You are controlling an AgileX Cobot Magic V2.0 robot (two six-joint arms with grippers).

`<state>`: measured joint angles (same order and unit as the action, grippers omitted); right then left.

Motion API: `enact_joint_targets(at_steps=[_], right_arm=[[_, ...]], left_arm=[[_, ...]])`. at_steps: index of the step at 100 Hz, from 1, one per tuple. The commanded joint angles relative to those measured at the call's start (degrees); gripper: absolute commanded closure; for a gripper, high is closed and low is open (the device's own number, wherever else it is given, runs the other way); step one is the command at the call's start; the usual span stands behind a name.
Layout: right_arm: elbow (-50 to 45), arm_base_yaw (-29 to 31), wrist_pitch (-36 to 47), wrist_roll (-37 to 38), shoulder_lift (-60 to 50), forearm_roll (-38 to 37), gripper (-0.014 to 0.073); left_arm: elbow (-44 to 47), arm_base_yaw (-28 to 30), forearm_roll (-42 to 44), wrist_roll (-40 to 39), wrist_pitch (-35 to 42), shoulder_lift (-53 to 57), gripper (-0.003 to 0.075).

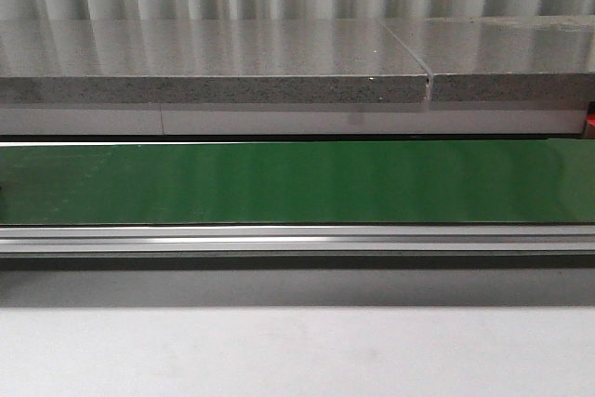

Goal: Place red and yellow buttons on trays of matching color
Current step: 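Grasp the yellow button with the left gripper and carry it over the belt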

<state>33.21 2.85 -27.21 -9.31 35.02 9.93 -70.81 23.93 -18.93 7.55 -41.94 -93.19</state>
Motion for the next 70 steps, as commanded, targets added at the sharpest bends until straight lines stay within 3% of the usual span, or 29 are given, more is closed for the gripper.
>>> enact_joint_targets(at_steps=[1,70], right_arm=[[1.5,-0.1,4.1,-0.7,-0.2,0.3,0.0661],[1.5,-0.1,4.1,-0.7,-0.2,0.3,0.0661]], left_arm=[[-4.1,0.9,-0.9,-1.0,2.0,-1.1,0.0092],[-23.6,2.8,1.9,-1.8,-1.7,-22.1,0.0092]])
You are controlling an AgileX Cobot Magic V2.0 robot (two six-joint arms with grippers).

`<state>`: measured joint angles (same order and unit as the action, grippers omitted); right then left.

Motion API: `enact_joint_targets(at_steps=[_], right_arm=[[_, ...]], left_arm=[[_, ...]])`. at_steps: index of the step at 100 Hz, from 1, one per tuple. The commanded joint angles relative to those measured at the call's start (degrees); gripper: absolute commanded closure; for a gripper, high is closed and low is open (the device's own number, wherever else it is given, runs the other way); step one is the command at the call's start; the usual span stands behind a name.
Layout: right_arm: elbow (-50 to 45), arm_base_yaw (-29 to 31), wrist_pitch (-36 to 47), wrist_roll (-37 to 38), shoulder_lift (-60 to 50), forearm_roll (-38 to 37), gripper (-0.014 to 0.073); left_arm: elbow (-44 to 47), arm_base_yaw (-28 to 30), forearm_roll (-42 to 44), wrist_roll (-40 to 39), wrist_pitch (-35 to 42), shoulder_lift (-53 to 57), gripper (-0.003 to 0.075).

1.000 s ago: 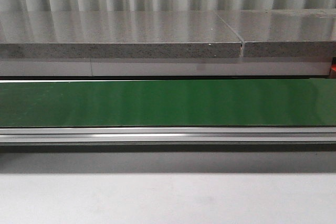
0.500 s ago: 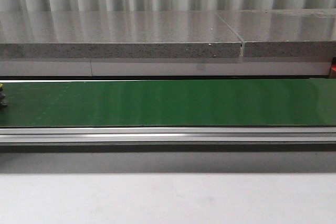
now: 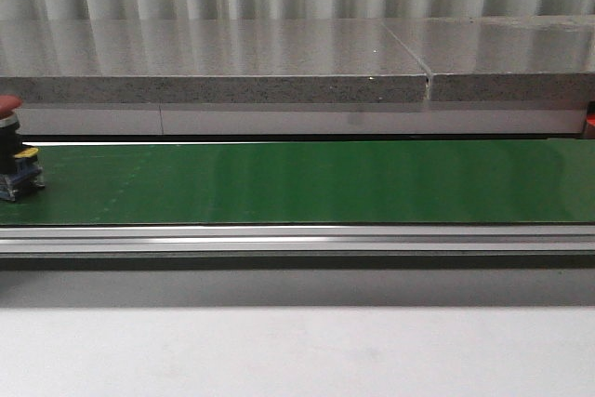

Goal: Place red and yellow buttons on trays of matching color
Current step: 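Grasp the yellow button with the left gripper and carry it over the belt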

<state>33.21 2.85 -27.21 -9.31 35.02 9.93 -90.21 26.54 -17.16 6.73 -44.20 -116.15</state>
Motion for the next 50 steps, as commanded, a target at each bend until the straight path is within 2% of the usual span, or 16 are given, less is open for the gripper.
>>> enact_joint_targets(at_steps=[1,20,36,43,50], right_arm=[[1.5,-0.1,4.1,-0.7,-0.2,0.3,0.0661],[1.5,-0.1,4.1,-0.7,-0.2,0.3,0.0661],[1.5,-0.1,4.1,-0.7,-0.2,0.3,0.0661],[1.5,-0.1,4.1,-0.7,-0.2,0.3,0.0661],[1.5,-0.1,4.1,-0.7,-0.2,0.3,0.0661]], left_arm=[[-4.4,0.2,0.1,-1.2,0.6,0.6,0.0092],[-9.2,0.2,0.4,-1.4,-0.7,-3.8,0.0092],[-9.8,0.2,0.4,-1.4,-0.2,-4.7,0.0098],[-9.8,0.2,0.4,-1.4,-0.2,-4.8,0.0132],[-9.8,0.2,0.4,-1.4,-0.3,-4.8,0.0204]])
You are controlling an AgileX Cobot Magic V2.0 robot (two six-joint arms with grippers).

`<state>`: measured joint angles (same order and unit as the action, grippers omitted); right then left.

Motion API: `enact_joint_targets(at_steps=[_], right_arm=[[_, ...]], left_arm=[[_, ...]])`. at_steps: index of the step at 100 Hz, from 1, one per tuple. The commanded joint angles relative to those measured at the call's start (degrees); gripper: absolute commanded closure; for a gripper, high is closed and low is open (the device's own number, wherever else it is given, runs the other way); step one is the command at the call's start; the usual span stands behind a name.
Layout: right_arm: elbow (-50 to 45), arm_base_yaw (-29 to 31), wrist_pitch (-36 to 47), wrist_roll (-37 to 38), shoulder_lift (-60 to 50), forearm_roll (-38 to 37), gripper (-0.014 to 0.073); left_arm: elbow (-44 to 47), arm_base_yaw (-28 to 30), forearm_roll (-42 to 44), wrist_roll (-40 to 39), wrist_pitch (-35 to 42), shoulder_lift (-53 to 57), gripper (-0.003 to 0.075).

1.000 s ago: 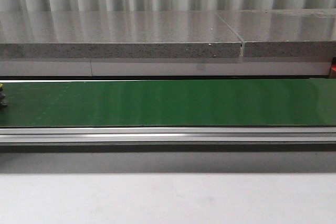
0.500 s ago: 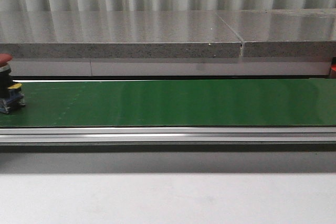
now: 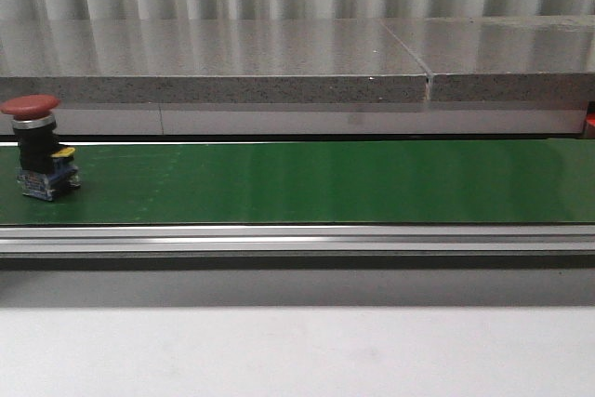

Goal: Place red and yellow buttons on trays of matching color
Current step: 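Grasp the yellow button with the left gripper and carry it over the belt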

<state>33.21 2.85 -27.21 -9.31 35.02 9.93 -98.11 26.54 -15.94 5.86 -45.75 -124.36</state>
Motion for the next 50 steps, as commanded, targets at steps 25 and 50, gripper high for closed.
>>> enact_joint_targets(at_steps=[25,50], right_arm=[[1.5,-0.1,4.1,-0.7,-0.2,0.3,0.0661],[1.5,-0.1,4.1,-0.7,-0.2,0.3,0.0661]], left_arm=[[-1.9,0.1,-2.4,-0.8,-0.1,4.8,0.0681],[-1.8,-0.8,-0.9,-0.6,-2.0,11.4,0.0740]])
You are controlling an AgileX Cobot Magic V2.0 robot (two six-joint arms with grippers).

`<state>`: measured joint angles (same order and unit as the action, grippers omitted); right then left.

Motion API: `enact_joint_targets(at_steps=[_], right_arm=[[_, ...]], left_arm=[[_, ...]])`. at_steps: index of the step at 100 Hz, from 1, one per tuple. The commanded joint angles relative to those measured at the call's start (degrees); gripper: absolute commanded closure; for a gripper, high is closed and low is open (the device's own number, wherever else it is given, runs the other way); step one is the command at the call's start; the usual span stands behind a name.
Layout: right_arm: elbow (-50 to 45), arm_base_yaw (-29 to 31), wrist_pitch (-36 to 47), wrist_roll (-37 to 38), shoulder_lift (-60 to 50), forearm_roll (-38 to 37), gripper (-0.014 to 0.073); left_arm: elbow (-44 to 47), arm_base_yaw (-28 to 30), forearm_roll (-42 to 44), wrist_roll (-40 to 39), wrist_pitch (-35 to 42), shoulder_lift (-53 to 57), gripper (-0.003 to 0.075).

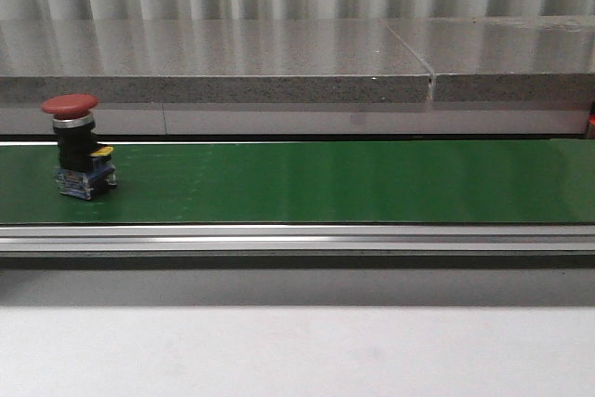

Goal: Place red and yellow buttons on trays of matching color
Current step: 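Grasp the yellow button with the left gripper and carry it over the belt, then lower the yellow-capped button onto the belt start and open the left gripper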

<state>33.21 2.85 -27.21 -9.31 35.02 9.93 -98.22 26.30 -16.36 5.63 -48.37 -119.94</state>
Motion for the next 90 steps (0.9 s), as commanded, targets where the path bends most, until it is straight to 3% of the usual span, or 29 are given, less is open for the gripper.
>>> enact_joint_targets(at_steps=[1,39,90], right_arm=[[1.5,-0.1,4.1,-0.7,-0.2,0.3,0.0661],[1.5,-0.1,4.1,-0.7,-0.2,0.3,0.0661],[1.5,-0.1,4.1,-0.7,-0.2,0.3,0.0661]], left_arm=[[-1.7,-0.8,-0.4,-0.3,0.5,7.5,0.0740],[0.5,-6.1,7.0,-0.3,-5.3,22.8,0.0740],[22.1,-15.1,7.7,-0.3,-2.9,41.1,0.0740]])
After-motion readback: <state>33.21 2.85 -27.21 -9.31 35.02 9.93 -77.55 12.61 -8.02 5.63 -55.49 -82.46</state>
